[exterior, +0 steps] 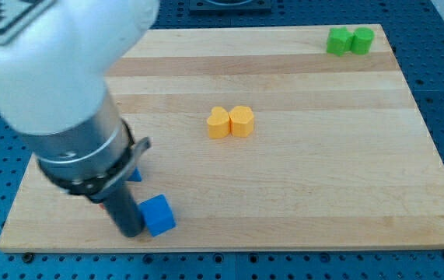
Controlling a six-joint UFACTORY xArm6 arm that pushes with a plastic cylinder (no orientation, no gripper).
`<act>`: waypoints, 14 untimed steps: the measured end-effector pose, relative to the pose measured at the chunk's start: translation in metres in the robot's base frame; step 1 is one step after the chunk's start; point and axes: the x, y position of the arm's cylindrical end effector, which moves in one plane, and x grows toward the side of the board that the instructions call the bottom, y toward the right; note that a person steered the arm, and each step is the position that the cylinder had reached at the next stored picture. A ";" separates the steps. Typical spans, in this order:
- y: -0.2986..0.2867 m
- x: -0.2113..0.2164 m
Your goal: Place the blue triangle diagonally to the top left side of the blue cube
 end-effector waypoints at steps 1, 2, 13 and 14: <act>0.015 0.000; 0.007 0.000; -0.045 0.001; -0.053 0.002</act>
